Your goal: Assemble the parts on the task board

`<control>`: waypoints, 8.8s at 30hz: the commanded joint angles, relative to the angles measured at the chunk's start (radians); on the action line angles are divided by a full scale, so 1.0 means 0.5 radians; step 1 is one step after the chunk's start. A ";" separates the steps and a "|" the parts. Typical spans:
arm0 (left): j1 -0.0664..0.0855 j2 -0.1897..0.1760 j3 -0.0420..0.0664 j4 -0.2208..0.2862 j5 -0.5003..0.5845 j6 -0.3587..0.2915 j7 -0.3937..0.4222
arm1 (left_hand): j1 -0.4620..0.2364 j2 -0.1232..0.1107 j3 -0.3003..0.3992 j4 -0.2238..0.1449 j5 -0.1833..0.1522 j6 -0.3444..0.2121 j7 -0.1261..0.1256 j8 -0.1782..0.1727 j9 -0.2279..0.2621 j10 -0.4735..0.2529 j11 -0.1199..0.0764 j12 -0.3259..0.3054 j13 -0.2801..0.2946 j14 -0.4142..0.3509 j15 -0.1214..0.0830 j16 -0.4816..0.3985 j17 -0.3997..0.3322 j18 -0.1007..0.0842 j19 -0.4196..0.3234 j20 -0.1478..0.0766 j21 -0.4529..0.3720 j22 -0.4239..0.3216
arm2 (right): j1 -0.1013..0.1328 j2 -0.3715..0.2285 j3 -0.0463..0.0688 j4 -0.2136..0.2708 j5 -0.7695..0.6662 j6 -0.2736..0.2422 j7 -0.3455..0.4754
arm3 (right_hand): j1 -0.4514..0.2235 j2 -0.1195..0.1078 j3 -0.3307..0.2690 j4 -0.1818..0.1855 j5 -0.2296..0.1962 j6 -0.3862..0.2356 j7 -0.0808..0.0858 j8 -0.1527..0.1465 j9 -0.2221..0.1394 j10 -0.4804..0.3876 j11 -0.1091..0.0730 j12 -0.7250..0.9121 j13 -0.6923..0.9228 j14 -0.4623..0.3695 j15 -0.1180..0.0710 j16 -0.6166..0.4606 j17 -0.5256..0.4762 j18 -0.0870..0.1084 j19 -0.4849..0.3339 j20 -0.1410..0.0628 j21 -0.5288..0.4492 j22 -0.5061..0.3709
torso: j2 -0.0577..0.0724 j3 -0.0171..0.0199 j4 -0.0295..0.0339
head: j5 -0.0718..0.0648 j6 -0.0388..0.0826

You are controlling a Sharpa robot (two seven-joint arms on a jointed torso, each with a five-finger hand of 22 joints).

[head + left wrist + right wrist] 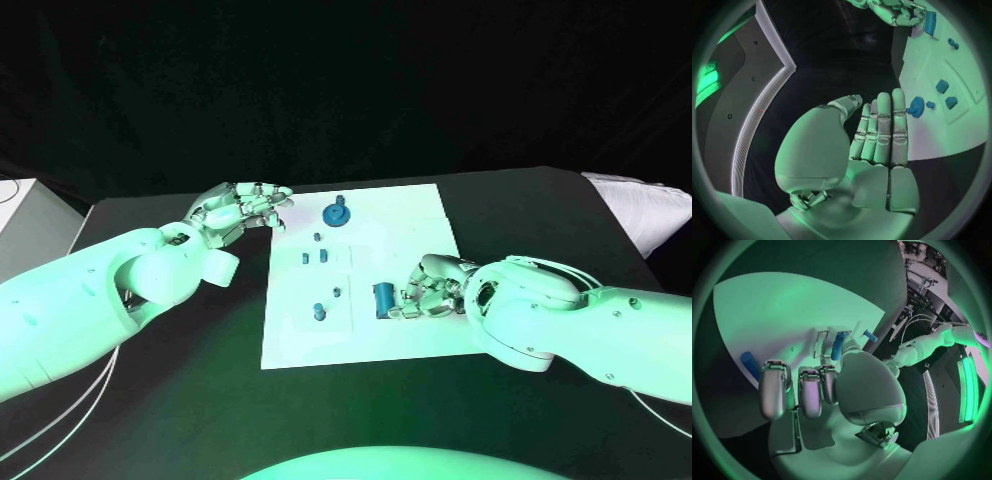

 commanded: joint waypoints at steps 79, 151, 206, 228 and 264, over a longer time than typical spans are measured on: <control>-0.032 -0.001 0.001 0.001 0.002 0.034 0.013 | -0.002 0.020 -0.003 0.019 0.008 0.003 0.004 0.007 -0.004 -0.013 -0.004 0.010 -0.004 -0.012 0.002 -0.004 -0.004 0.011 0.020 -0.004 -0.014 -0.007 | 0.058 -0.348 0.014 -0.051 -0.145 0.121 -0.116 | -0.176 -0.197 0.298 -0.003 0.025 0.122 0.020 -0.260 -0.035 0.103 -0.002 -0.026 0.354 0.212 -0.003 0.012 0.527 -0.028 0.160 -0.005 -0.002 0.442 | -0.005 0.0006 -0.007 | -0.130 0.042; -0.033 -0.011 0.001 0.007 -0.020 0.063 -0.027 | 0.009 0.034 0.004 0.026 0.012 -0.004 0.005 0.006 -0.007 -0.019 -0.004 0.011 -0.006 -0.014 0.001 -0.002 -0.007 0.011 0.026 -0.004 -0.024 -0.014 | 0.016 -0.170 0.010 0.034 0.179 -0.148 -0.058 | -0.007 -0.379 1.114 -0.013 0.280 0.079 0.064 -0.392 -0.126 0.088 0.033 -0.051 0.346 0.212 0.025 0.012 0.527 -0.032 0.161 0.014 0.018 0.446 | -0.006 -0.0012 -0.006 | -0.116 0.030; -0.033 -0.019 0.001 0.012 -0.039 0.092 -0.048 | 0.038 0.047 0.016 0.010 0.018 -0.002 0.007 0.009 -0.008 -0.019 -0.004 0.013 -0.008 -0.017 -0.001 -0.004 -0.011 0.011 0.031 -0.007 -0.022 -0.012 | -0.016 0.037 0.005 -0.097 0.021 -0.090 -0.104 | -0.228 -0.368 0.983 -0.006 0.092 0.117 0.051 -0.366 -0.143 0.093 0.023 -0.044 0.351 0.212 0.015 0.012 0.527 -0.031 0.160 0.005 0.015 0.445 | -0.006 -0.0023 -0.008 | -0.100 0.008; -0.034 -0.018 0.001 0.008 -0.051 0.097 -0.055 | 0.033 0.050 0.015 0.015 0.018 -0.003 0.008 0.009 -0.009 -0.020 -0.002 0.012 -0.008 -0.017 0.001 -0.004 -0.012 0.010 0.031 -0.007 -0.022 -0.012 | -0.022 -0.003 0.005 -0.049 0.083 -0.046 -0.047 | -0.383 -0.262 0.458 -0.002 0.271 0.114 0.048 -0.341 -0.180 0.092 0.021 -0.047 0.352 0.212 0.014 0.012 0.527 -0.031 0.160 0.005 0.013 0.445 | -0.007 0.0008 -0.008 | -0.100 0.004; -0.046 0.003 0.001 -0.004 -0.003 0.002 0.069 | 0.016 0.023 -0.007 0.024 0.004 -0.008 0.007 0.011 -0.012 -0.019 -0.002 0.017 -0.010 -0.019 0.003 -0.001 -0.016 0.010 0.027 -0.004 -0.030 -0.014 | 0.019 -0.184 0.028 -0.226 0.667 -0.534 0.924 | 0.228 -0.266 0.622 -0.039 0.154 -0.011 0.102 -0.412 -0.251 0.015 0.065 -0.192 0.271 0.206 0.050 -0.005 0.504 0.008 0.117 0.036 -0.242 0.387 | -0.018 -0.0041 -0.007 | -0.116 0.054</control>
